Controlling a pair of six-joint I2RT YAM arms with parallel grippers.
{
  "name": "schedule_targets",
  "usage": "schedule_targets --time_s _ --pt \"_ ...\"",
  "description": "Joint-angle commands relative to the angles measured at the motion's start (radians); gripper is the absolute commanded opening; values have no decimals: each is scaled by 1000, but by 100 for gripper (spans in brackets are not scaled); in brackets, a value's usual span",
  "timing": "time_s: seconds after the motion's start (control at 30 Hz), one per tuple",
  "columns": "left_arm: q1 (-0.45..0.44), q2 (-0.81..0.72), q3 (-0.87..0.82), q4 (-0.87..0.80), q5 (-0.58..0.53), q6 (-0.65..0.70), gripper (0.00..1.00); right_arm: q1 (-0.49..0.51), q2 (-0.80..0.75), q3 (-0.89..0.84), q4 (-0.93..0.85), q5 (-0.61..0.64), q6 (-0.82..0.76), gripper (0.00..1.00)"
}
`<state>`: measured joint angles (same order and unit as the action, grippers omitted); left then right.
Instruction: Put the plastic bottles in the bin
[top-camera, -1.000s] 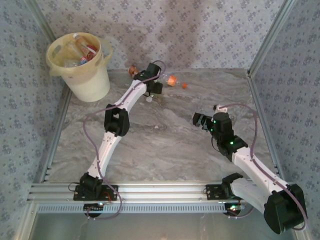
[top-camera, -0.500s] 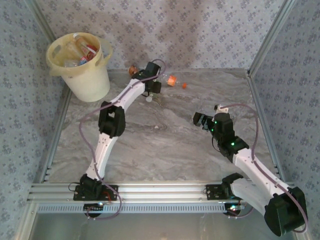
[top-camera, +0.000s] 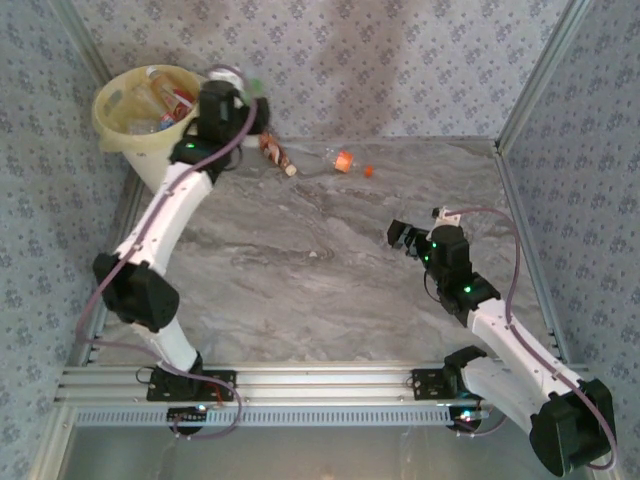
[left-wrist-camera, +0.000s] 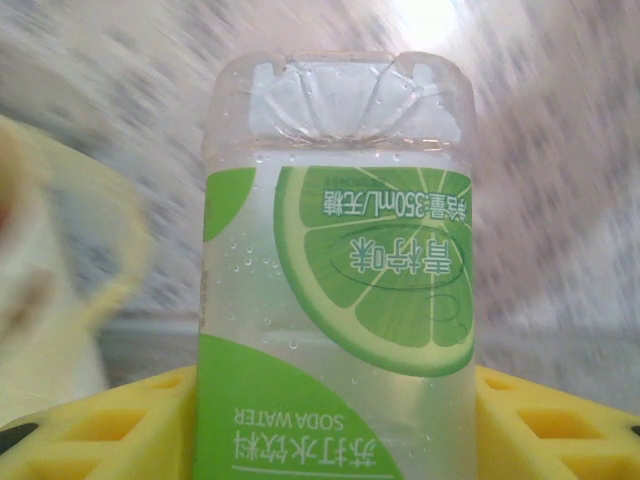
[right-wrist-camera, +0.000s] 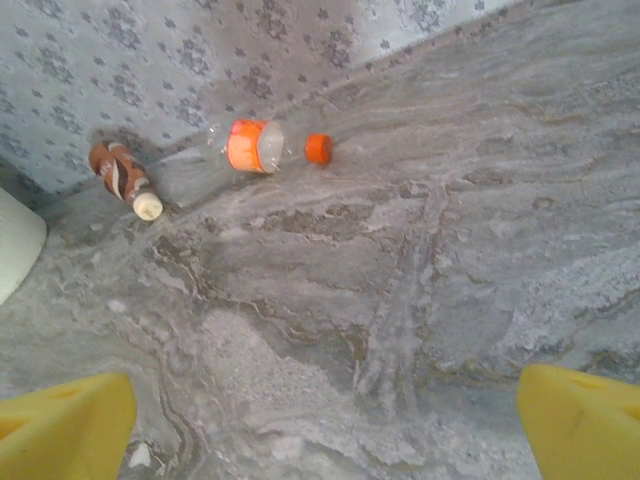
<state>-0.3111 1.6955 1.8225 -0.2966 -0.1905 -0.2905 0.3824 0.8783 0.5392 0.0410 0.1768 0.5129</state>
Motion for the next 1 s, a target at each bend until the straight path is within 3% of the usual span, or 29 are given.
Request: schedule_targets --time_s 0.0,0.27,0.53,0.7,0.97 --pt "129 -38 -25 63 -39 -100 60 10 -15 -8 81 -17 20 100" --pt "340 11 80 81 -30 -102 61 33 -6 -16 115 -23 9 100" --pt "524 162 316 9 194 140 62 44 11 15 105 -19 -10 100" --pt "543 253 413 -3 224 285 62 68 51 53 115 -6 -10 100" --pt "565 395 557 -48 176 271 62 132 119 95 124 51 -38 100"
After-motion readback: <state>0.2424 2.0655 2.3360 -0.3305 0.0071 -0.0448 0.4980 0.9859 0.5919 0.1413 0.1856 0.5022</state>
